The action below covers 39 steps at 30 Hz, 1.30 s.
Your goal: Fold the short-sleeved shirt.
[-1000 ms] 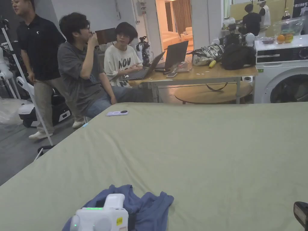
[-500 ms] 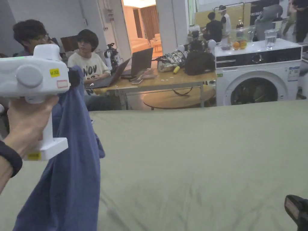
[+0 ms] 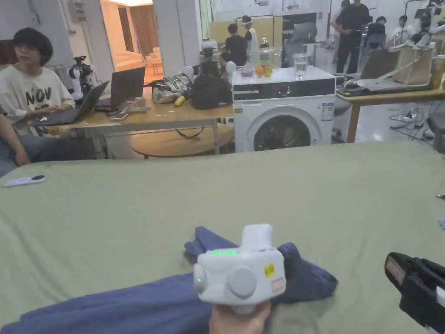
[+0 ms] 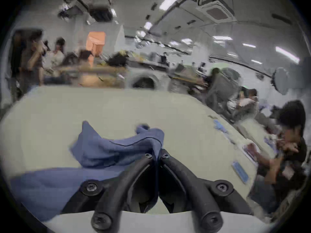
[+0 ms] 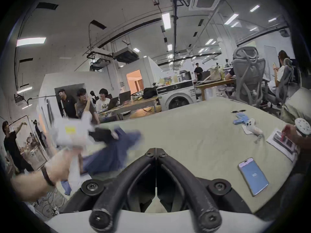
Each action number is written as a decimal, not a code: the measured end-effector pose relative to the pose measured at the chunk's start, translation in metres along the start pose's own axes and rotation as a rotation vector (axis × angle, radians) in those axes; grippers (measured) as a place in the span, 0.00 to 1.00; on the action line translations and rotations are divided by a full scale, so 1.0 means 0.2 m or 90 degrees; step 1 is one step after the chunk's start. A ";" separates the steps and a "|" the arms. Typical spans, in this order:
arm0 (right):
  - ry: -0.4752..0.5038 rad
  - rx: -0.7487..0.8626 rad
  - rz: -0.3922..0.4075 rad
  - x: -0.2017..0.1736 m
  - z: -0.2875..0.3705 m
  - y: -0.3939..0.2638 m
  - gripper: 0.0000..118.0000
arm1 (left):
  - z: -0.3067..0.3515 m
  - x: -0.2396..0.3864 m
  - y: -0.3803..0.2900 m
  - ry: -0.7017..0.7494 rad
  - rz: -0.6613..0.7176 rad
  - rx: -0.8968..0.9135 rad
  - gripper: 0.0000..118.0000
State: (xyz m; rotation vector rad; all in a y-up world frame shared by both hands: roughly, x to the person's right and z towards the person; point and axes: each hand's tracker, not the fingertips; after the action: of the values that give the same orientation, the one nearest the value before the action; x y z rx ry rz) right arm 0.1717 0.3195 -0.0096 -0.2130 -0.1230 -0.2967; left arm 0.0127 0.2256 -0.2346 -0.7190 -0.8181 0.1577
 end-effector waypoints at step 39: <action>0.058 -0.079 0.098 -0.22 -0.33 -0.27 0.00 | 1.41 -0.89 0.04 0.274 0.000 0.148 0.04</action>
State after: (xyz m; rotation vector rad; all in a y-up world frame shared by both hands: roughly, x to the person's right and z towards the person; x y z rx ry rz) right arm 0.1190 0.2672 -0.0697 -0.3296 0.0028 -0.1602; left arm -0.3099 0.3097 -0.2181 -0.5065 -0.3804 0.0906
